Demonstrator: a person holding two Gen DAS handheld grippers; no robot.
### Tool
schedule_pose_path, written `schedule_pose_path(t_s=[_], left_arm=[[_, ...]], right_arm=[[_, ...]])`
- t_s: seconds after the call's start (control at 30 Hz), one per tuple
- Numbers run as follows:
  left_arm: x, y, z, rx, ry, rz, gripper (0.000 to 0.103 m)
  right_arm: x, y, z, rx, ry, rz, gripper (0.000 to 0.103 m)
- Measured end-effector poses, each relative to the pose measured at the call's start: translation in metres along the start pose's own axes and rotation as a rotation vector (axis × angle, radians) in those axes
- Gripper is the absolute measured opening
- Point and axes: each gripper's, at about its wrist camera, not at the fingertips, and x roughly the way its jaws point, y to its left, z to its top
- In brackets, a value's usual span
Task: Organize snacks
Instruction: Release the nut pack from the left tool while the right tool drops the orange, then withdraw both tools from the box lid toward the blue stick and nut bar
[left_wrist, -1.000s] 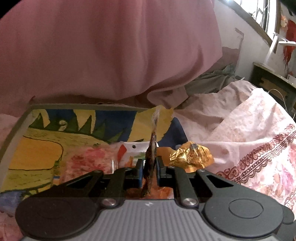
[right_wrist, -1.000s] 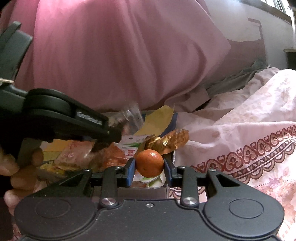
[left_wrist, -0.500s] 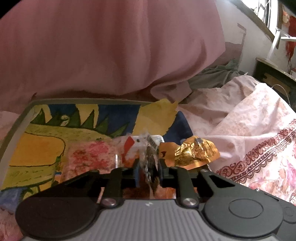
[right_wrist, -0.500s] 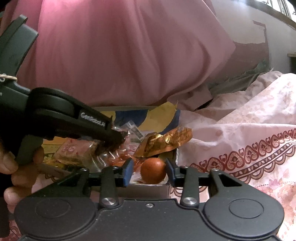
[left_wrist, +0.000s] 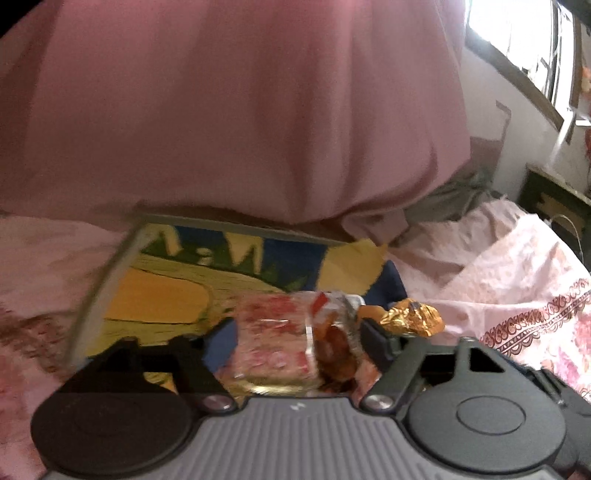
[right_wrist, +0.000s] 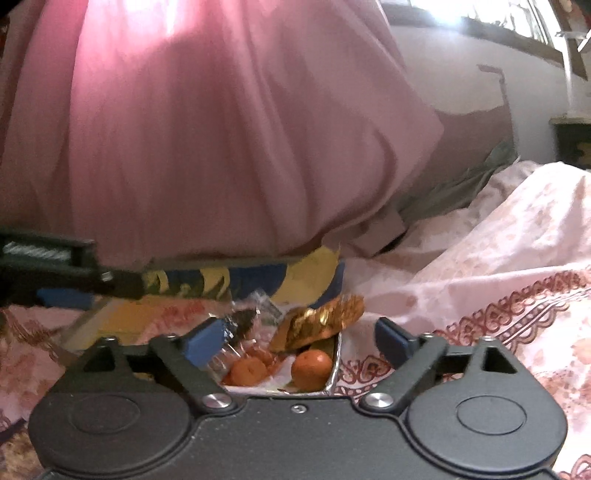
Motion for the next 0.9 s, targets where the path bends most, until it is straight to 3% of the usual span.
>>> schedule_pose_path(t_s=[0.1,0.23,0.43,0.67,0.9], left_arm=[[-0.029,0.010,-0.005,-0.001,-0.030,0.034,0.095],[-0.068,0.021,-0.013,0.015,-0.066,0.081,0.102],[-0.125,0.034,-0.038,0.001,-0.125,0.128,0.102],[-0.187,0.053,-0.071,-0.023,-0.186,0.186,0.103],[-0.231,0.083,-0.110,-0.080,-0.150,0.255,0.103]], right_arm=[[-0.019,0.004,0.002,-0.018,-0.021,0.007,0.102],[-0.043,0.013,0.004,-0.030,-0.043,0.012,0.102],[-0.074,0.033,0.008,-0.017,-0.057,0.033,0.102],[-0.124,0.057,-0.011,-0.023,-0.023,0.059,0.102],[-0.159,0.095,-0.029,-0.048,0.010,0.127,0.102]])
